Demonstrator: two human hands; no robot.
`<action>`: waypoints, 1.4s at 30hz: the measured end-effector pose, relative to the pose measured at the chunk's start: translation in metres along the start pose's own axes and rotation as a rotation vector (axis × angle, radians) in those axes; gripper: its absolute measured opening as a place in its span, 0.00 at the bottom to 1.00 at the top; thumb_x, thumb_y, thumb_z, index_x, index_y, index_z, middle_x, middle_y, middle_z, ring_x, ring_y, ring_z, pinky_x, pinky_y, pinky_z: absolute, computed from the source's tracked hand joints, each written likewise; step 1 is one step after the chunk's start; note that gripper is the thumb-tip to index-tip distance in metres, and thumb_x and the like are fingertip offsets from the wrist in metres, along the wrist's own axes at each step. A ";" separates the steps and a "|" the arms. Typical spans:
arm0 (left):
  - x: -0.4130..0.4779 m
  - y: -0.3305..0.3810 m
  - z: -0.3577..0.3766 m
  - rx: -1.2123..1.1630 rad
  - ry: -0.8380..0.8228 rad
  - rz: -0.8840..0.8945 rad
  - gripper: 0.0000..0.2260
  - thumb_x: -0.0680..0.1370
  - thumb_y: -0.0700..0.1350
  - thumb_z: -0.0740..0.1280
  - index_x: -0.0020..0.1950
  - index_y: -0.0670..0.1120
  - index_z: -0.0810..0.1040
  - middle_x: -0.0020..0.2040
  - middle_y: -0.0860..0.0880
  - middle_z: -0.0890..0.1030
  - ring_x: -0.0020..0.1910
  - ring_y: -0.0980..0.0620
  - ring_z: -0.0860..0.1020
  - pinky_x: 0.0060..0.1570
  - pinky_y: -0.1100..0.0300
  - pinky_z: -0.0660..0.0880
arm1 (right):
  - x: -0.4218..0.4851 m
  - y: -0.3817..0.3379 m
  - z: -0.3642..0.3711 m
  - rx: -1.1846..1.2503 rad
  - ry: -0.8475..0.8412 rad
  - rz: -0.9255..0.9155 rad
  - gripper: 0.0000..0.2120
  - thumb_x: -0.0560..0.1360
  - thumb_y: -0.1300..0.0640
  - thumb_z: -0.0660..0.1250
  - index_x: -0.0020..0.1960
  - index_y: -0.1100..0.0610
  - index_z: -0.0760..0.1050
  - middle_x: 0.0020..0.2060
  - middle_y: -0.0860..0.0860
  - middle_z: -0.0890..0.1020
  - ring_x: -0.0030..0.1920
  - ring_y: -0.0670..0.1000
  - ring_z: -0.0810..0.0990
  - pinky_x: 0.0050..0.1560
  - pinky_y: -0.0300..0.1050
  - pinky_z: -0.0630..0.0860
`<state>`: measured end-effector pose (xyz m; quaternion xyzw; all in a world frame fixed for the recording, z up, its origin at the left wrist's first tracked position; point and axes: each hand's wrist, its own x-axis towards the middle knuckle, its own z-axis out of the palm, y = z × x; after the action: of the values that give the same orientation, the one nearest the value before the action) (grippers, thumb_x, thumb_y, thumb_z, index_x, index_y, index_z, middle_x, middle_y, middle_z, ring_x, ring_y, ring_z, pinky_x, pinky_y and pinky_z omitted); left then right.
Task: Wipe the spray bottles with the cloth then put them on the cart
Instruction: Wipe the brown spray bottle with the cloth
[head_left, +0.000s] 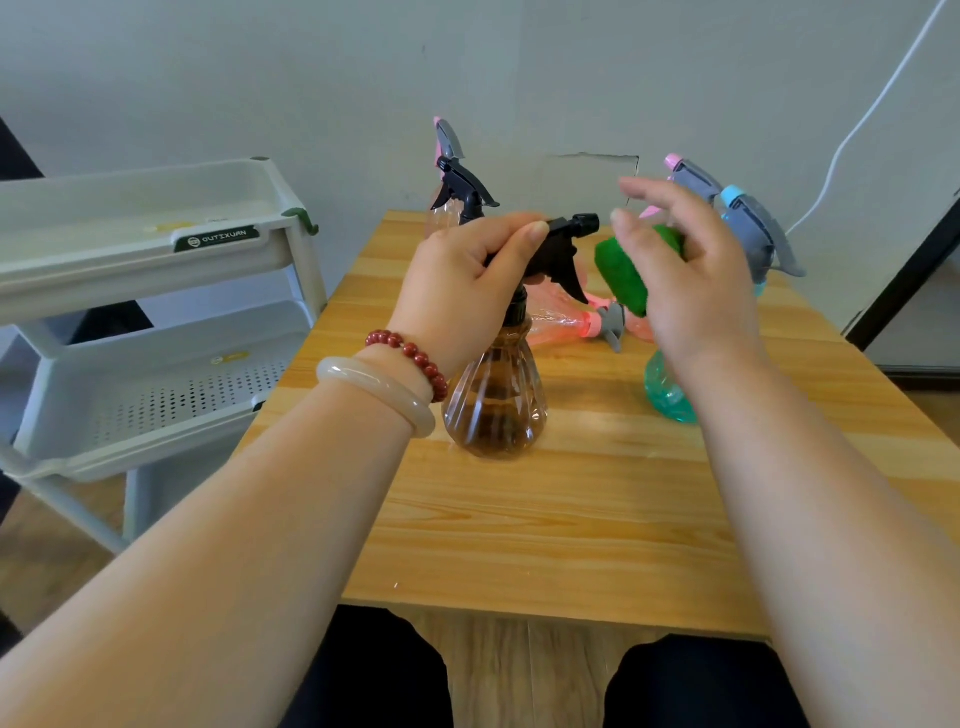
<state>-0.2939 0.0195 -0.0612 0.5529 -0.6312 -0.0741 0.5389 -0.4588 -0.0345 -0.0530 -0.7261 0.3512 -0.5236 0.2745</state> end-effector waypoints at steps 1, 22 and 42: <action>0.000 0.000 0.000 0.003 -0.004 0.002 0.12 0.84 0.47 0.61 0.62 0.48 0.81 0.42 0.60 0.81 0.44 0.64 0.79 0.42 0.74 0.74 | 0.003 0.001 -0.001 0.003 -0.047 -0.009 0.08 0.77 0.46 0.67 0.55 0.36 0.76 0.36 0.32 0.77 0.42 0.38 0.78 0.49 0.39 0.78; 0.001 0.002 -0.007 -0.020 -0.077 -0.018 0.09 0.84 0.46 0.61 0.58 0.57 0.78 0.42 0.63 0.79 0.42 0.73 0.76 0.42 0.78 0.70 | 0.014 0.002 -0.011 0.031 -0.185 0.019 0.04 0.77 0.49 0.67 0.50 0.43 0.81 0.36 0.37 0.78 0.41 0.37 0.77 0.41 0.29 0.70; 0.001 0.003 -0.007 -0.016 -0.079 -0.028 0.11 0.84 0.46 0.61 0.60 0.50 0.81 0.41 0.62 0.79 0.41 0.72 0.76 0.41 0.78 0.70 | 0.024 -0.005 -0.016 0.019 -0.303 0.084 0.04 0.74 0.51 0.70 0.46 0.41 0.80 0.41 0.44 0.79 0.44 0.45 0.79 0.47 0.41 0.74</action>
<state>-0.2900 0.0229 -0.0558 0.5539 -0.6436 -0.1087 0.5169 -0.4676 -0.0508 -0.0310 -0.7788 0.3310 -0.3992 0.3529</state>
